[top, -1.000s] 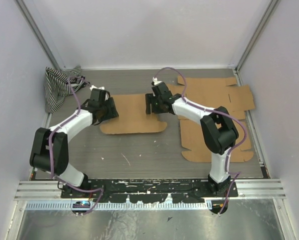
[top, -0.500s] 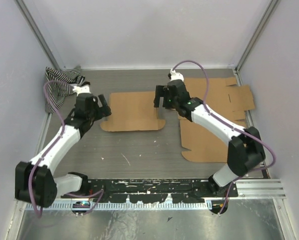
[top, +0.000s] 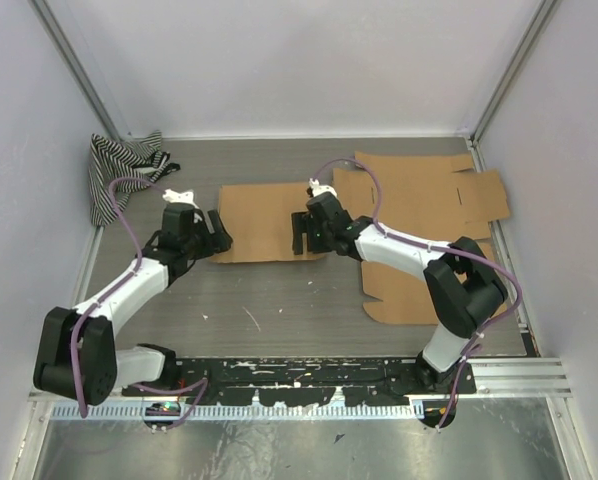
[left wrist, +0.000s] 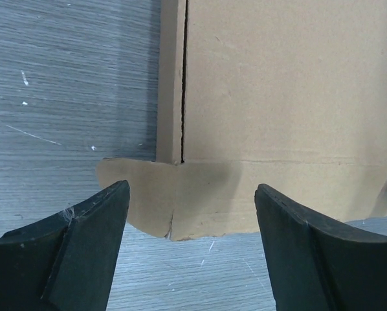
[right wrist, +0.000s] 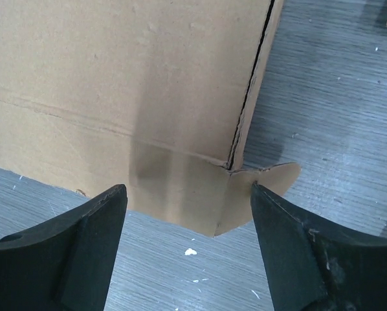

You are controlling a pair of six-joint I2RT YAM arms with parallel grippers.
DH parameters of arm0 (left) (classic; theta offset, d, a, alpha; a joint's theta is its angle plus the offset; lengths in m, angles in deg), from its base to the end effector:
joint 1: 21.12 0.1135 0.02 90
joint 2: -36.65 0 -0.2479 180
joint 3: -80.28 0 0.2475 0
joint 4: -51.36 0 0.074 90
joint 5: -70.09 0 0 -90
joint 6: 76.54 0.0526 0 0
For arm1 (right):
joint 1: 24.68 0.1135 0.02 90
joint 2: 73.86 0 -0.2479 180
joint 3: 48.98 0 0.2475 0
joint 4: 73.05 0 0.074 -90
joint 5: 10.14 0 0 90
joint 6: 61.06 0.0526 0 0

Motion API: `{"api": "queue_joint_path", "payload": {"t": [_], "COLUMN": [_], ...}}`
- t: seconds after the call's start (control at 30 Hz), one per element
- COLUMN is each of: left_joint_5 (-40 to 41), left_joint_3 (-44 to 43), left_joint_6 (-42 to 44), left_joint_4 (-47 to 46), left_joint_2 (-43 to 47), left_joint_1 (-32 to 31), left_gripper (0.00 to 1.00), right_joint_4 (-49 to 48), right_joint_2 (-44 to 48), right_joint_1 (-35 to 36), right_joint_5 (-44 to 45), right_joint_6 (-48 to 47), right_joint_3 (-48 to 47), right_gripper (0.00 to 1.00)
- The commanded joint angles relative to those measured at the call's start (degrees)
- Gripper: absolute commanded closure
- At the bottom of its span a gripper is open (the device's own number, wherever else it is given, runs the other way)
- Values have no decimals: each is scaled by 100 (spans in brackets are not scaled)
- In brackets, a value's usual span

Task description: Fold the paper box

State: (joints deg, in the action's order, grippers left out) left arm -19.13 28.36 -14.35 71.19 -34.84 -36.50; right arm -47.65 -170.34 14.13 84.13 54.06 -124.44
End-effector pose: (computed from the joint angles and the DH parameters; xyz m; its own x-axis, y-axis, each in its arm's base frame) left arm 0.2628 -0.0715 0.1853 -0.6603 -0.3022 -0.6875 -0.0599 0.9338 -0.3529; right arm 0.2878 0.2264 0.1794 -0.7594 -0.0675 -0.6471 -0.2900 0.9254 0.2438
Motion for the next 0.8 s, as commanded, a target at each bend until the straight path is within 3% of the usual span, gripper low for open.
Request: {"api": "queue_joint_path", "payload": {"t": [0.0,0.3,0.77], "left_joint_5": [-118,-152,-554], "left_joint_3": [-185,-179,-280], "left_joint_6": [180,298,284], "left_joint_4": [-203,-270,-8], "left_joint_2": [-82,-502,-675], "left_joint_1": [-88,-170,-239], "left_gripper": [16,17,25], "right_joint_4": [257,358,296], "right_joint_2": [51,-24,86], "right_joint_1": [210,378,397], "right_joint_5": [608,1075,450], "right_joint_6": [200,326,357], "right_joint_3": [-380,-244,-69], "right_gripper": [19,20,29]}}
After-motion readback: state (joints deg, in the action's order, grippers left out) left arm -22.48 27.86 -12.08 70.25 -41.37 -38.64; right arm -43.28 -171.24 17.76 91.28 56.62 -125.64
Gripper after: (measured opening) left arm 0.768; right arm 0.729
